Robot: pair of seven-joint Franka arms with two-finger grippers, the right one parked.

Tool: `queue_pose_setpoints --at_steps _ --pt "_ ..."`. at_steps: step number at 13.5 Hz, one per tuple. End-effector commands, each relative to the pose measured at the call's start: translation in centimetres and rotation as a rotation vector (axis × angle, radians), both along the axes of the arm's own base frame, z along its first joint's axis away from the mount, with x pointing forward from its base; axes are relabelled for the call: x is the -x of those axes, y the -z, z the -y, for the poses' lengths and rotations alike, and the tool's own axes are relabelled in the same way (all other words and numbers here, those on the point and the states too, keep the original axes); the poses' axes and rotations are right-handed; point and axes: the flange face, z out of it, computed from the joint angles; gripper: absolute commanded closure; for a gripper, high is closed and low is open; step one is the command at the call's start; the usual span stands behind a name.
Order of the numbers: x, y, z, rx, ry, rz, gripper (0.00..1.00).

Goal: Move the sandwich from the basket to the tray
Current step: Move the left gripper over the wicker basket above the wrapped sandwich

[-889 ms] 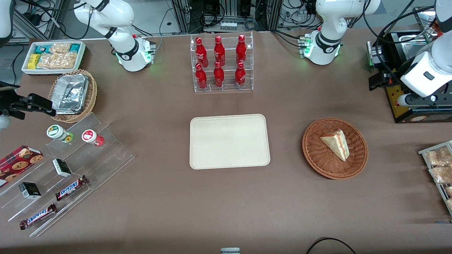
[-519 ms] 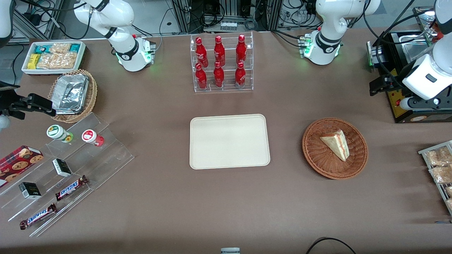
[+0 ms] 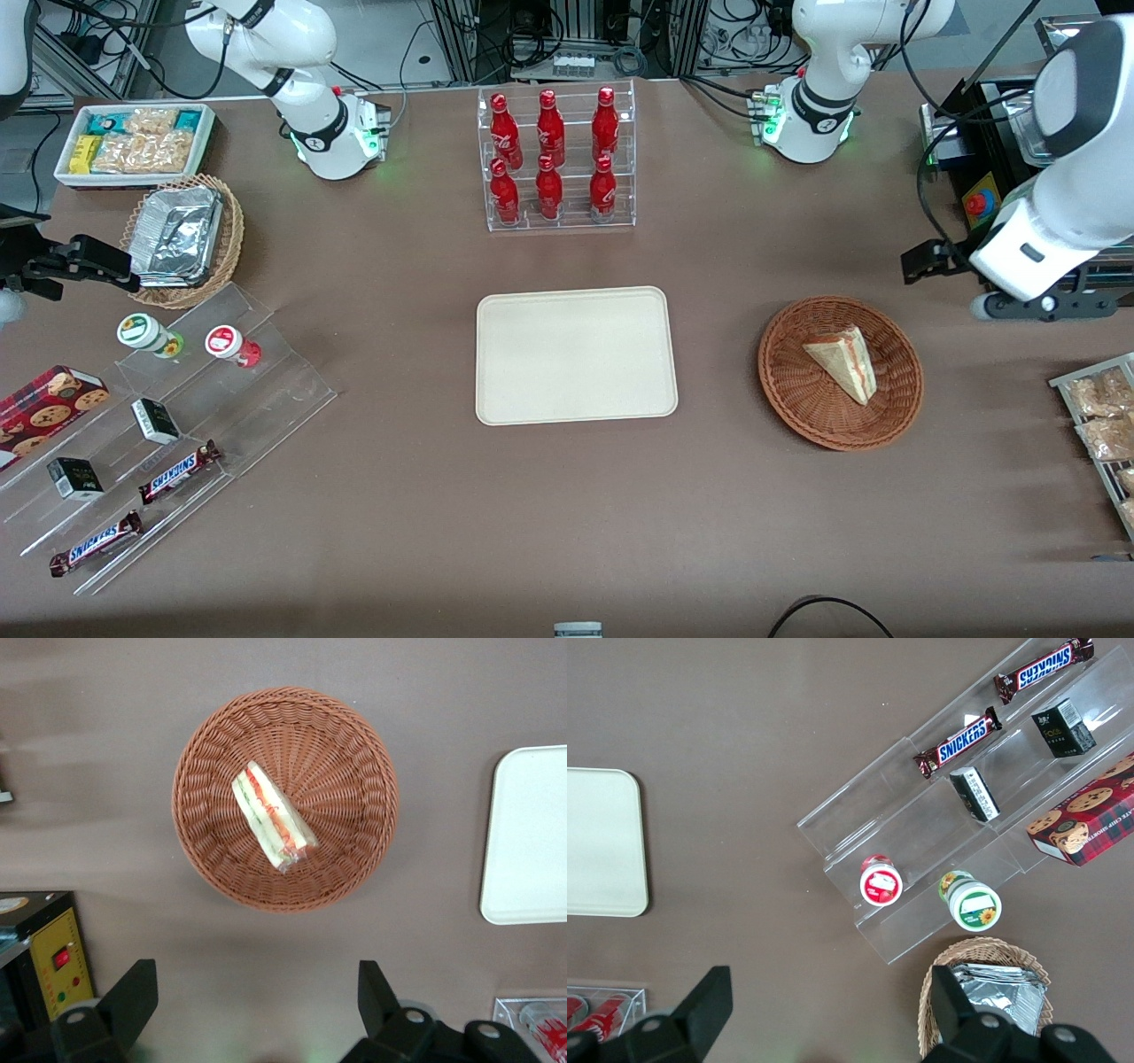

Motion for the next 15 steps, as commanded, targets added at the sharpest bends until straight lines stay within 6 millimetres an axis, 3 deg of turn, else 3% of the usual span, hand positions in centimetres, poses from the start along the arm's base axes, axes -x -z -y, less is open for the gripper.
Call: queue_pose_setpoints --at_steps 1,7,11,15 --pt "1.1 3.6 0.0 -0.015 -0.049 0.022 0.00" --pt "1.4 12.8 0.3 -0.015 -0.196 0.073 0.00" --pt "0.6 17.1 0.5 -0.024 -0.338 0.074 0.00" --pt "0.9 20.0 0.8 -0.031 -0.544 0.111 0.00"
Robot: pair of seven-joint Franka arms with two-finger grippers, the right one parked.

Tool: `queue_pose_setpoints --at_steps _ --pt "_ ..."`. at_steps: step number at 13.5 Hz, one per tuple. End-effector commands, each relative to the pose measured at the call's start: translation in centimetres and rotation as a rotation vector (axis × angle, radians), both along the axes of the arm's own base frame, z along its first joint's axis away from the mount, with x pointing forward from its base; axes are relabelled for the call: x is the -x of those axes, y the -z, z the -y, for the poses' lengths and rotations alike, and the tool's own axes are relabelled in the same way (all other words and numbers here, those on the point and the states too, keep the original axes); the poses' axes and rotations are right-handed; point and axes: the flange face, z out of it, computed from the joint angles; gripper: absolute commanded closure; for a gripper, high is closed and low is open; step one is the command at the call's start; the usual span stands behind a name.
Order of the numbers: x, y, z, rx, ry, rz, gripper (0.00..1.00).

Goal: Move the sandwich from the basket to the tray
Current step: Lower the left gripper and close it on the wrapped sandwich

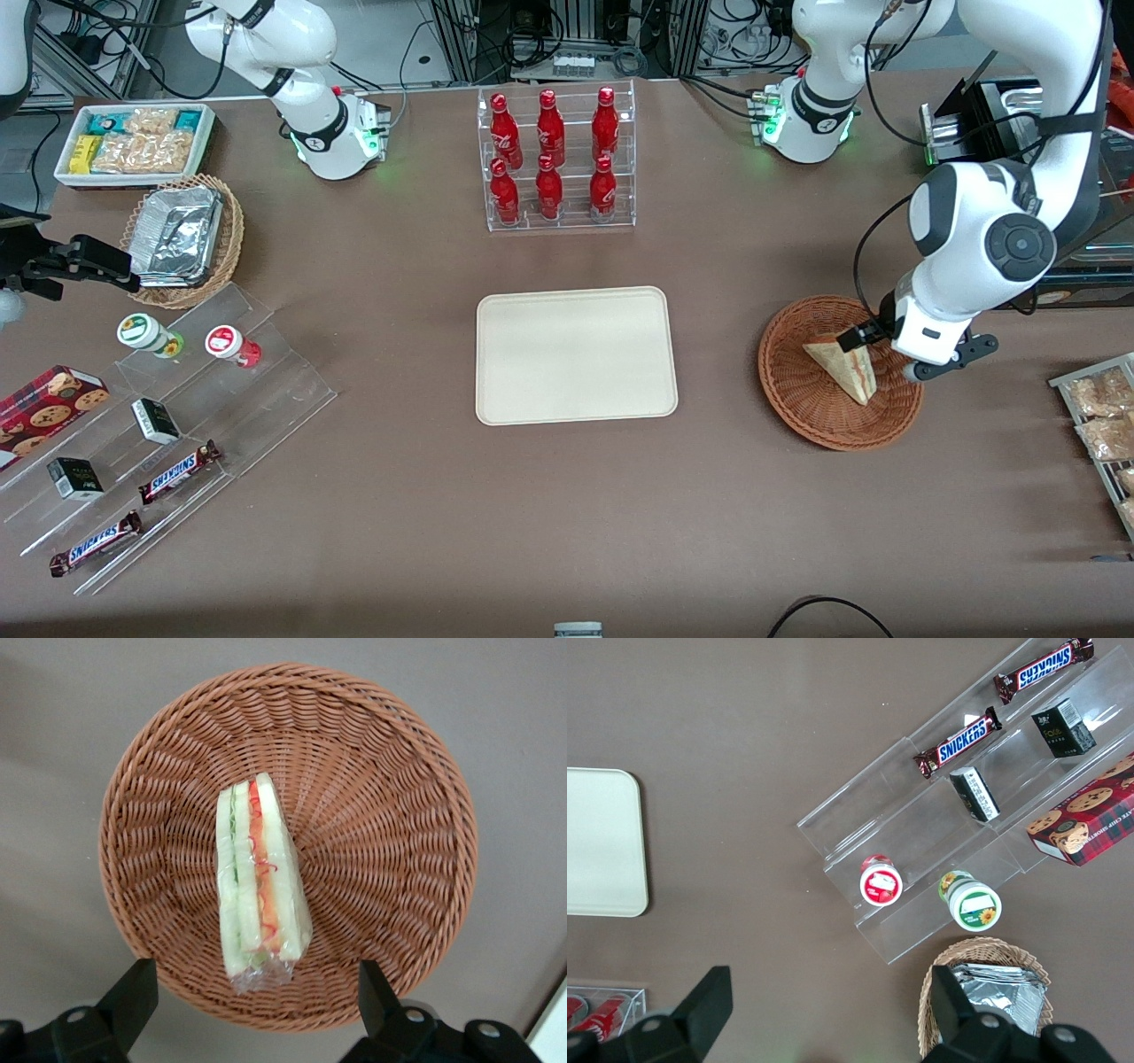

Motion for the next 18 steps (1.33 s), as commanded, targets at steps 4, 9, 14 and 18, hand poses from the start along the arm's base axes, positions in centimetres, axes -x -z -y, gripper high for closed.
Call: queue_pose_setpoints --at_steps 4,9,14,18 --pt "0.9 3.5 0.4 -0.004 -0.223 0.057 0.00" --pt "1.4 5.6 0.3 -0.009 -0.218 0.043 0.00" --pt "2.1 8.7 0.3 -0.003 -0.215 0.054 0.00" --pt "2.6 8.8 0.2 -0.004 -0.216 0.051 1.00"
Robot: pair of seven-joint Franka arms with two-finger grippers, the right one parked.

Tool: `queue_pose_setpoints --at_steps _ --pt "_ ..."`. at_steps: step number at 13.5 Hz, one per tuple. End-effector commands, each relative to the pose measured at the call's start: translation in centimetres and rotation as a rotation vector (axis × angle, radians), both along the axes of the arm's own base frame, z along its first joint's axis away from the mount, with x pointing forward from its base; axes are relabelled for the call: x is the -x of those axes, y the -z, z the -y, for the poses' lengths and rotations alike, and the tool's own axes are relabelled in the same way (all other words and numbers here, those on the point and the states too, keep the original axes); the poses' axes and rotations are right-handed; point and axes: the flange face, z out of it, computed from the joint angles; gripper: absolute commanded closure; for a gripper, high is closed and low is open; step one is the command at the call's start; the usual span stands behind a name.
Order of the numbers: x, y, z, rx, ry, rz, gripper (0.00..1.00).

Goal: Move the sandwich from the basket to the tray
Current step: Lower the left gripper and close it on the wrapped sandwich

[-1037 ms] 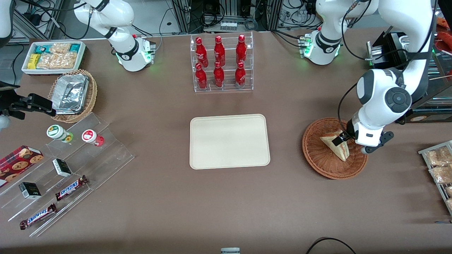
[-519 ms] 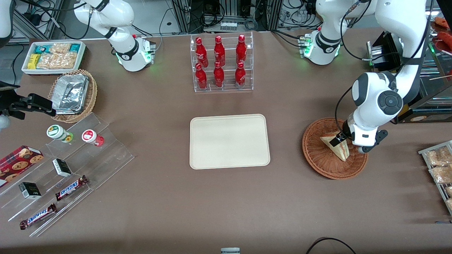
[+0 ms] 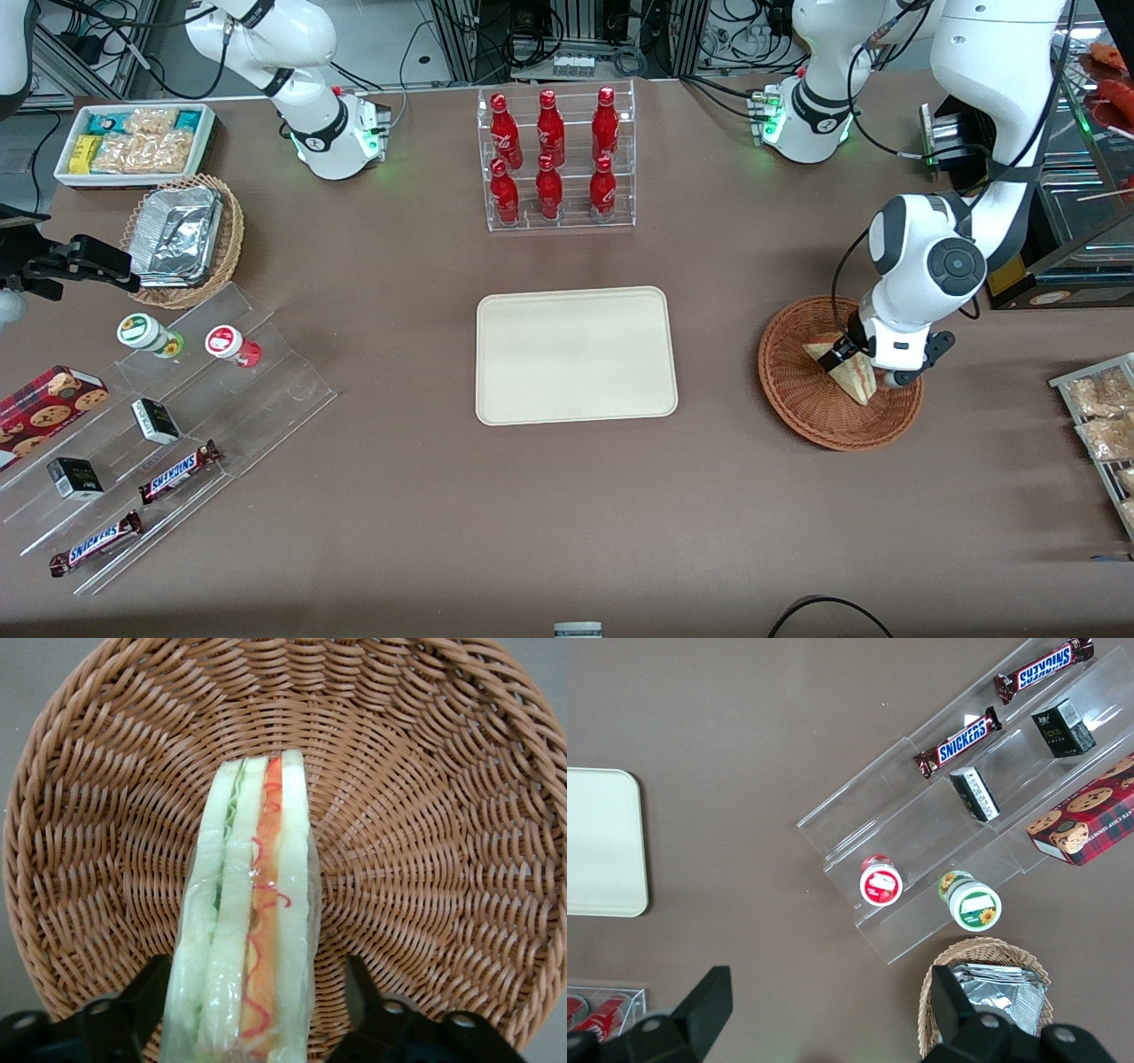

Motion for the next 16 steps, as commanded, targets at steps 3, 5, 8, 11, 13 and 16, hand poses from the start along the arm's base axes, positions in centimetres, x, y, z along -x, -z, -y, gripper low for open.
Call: queue_pose_setpoints --at_steps 3,5,8,11,13,16 --pt "0.5 -2.0 0.1 -0.011 0.006 -0.011 1.00" --pt "0.2 -4.4 0.5 -0.013 0.017 -0.002 1.00" --pt "-0.8 -7.9 3.6 -0.018 0.070 -0.031 1.00" --pt "-2.3 -11.9 8.3 -0.024 0.148 -0.050 1.00" --pt "-2.6 -12.9 11.8 -0.022 0.204 -0.044 1.00" --pt "-2.8 -12.7 18.8 -0.013 0.345 -0.028 1.00"
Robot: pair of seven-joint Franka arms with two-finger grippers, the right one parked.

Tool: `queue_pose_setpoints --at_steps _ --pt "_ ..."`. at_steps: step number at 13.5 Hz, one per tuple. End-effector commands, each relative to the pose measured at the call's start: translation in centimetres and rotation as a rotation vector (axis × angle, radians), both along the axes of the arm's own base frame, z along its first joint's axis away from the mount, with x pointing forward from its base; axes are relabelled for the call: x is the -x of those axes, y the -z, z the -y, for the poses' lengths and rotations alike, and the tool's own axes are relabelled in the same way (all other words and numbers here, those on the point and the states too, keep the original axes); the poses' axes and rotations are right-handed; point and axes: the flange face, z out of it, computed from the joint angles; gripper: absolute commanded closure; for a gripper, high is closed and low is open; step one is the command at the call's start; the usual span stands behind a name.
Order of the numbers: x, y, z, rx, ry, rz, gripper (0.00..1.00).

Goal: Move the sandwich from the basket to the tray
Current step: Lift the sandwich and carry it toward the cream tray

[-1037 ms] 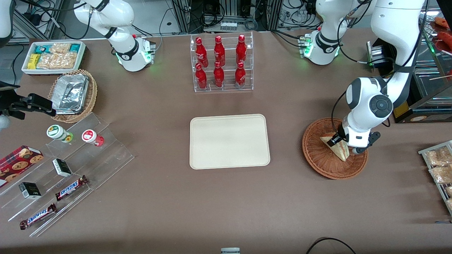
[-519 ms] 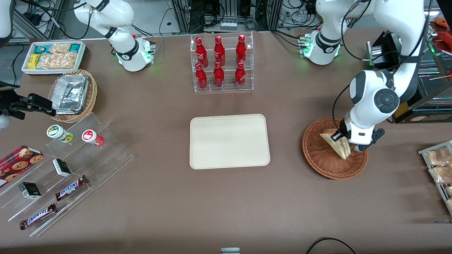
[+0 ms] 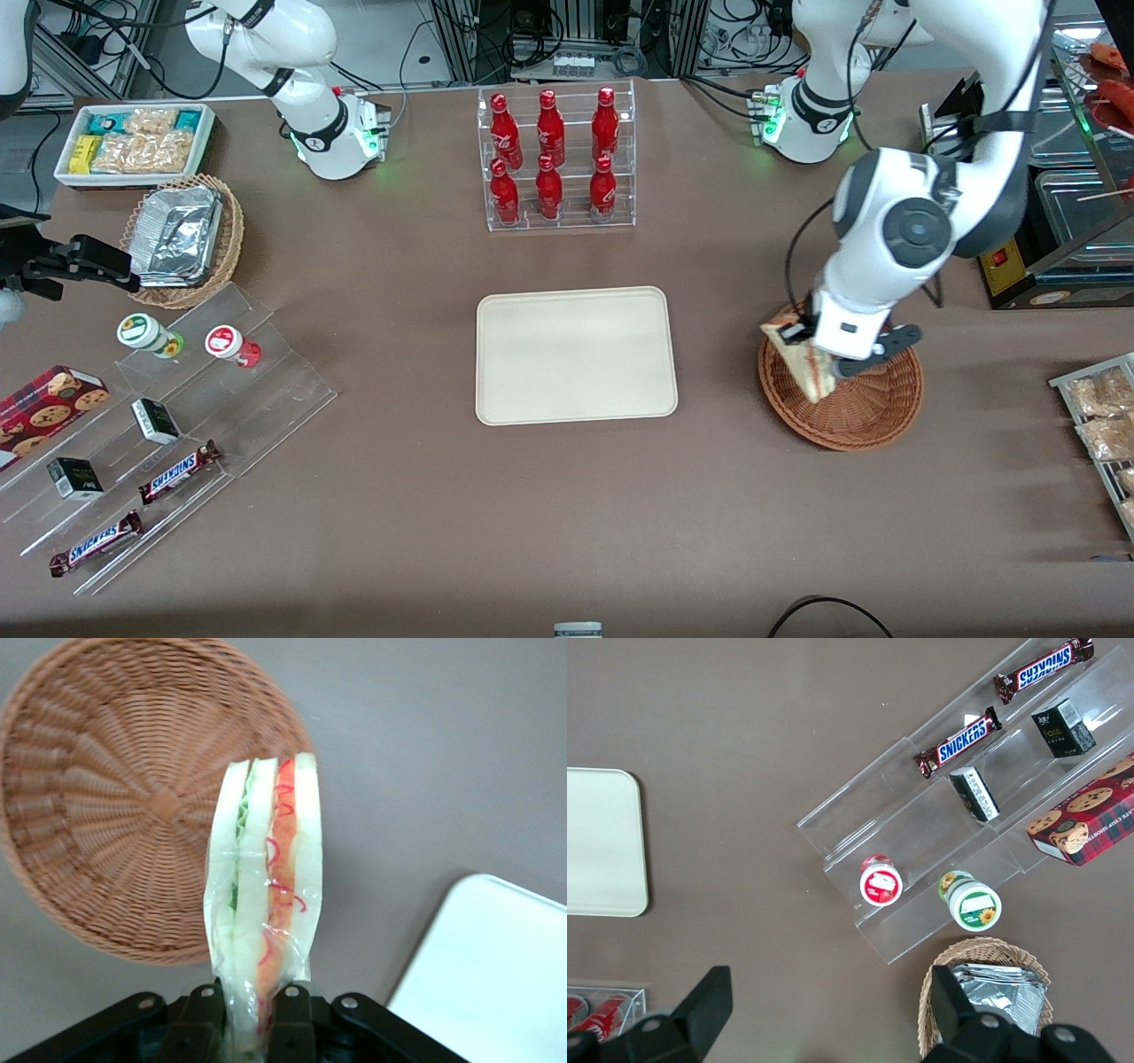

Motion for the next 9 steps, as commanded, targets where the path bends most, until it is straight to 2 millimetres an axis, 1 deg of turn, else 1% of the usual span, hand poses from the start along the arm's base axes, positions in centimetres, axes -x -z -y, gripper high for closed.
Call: queue_pose_setpoints --at_steps 1,4,6,9 --pt "-1.1 1.0 6.8 -0.005 0.134 -0.008 1.00" --pt "-0.7 2.3 14.1 -0.006 0.277 -0.035 1.00" --pt "-0.7 3.4 17.8 -0.005 0.321 -0.065 1.00" --pt "0.9 5.5 23.0 0.012 0.393 -0.079 1.00"
